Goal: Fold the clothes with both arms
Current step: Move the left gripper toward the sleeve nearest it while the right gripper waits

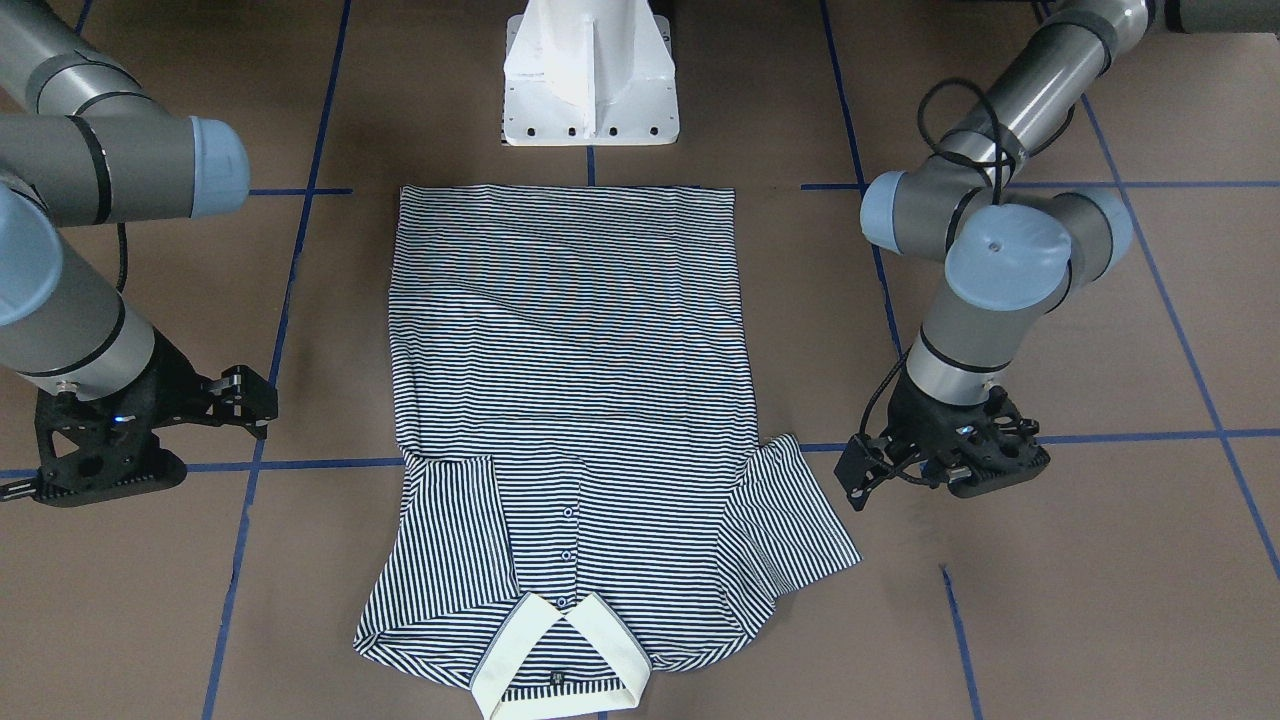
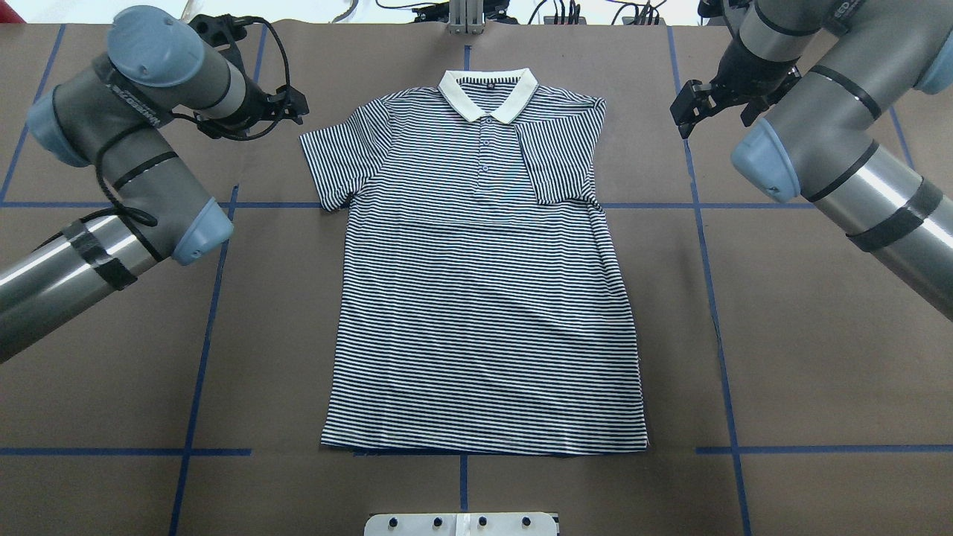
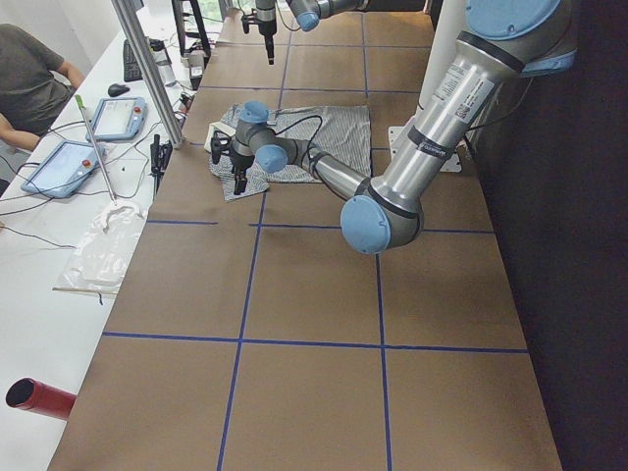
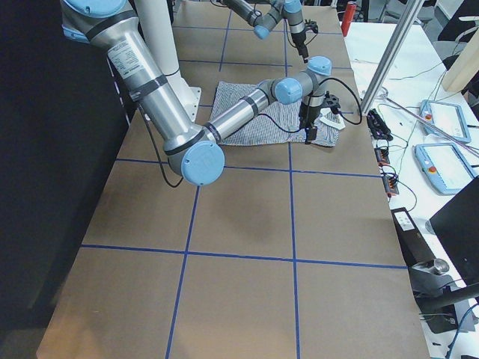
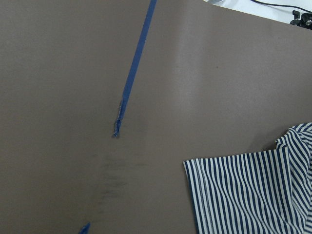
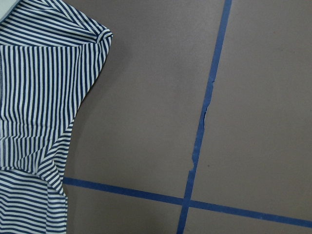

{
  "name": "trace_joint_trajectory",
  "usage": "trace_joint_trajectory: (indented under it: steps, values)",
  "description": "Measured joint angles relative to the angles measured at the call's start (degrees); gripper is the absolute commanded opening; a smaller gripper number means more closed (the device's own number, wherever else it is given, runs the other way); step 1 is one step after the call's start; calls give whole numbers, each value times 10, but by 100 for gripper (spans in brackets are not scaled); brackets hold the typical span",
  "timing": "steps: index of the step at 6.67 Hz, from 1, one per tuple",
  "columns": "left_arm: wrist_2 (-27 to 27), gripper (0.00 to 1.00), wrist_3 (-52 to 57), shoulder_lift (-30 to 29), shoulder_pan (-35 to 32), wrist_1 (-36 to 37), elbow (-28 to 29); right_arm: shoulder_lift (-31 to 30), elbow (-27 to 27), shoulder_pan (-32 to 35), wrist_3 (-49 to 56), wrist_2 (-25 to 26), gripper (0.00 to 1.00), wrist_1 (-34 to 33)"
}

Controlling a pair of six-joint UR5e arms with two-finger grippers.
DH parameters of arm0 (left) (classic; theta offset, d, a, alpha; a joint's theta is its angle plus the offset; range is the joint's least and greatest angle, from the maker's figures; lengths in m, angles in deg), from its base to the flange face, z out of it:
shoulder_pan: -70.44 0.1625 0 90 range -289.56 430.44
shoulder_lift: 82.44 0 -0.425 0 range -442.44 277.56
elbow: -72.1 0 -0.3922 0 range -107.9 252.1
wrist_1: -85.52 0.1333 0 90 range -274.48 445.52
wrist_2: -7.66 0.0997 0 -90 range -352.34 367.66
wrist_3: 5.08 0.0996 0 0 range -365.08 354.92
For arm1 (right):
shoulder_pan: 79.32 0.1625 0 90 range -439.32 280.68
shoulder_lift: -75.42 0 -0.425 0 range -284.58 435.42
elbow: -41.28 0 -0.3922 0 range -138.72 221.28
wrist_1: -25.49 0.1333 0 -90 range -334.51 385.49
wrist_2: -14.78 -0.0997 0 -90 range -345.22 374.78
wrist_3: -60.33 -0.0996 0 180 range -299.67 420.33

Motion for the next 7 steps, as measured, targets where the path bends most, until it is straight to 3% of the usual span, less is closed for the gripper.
trace_joint_trajectory:
  steps: [2, 7]
  values:
    - [43, 94, 25, -44, 19, -57, 93, -8, 3, 9, -2, -30, 100, 3]
    - [68, 89, 57, -70, 33, -79, 152, -8, 3, 9, -15, -36, 100, 6]
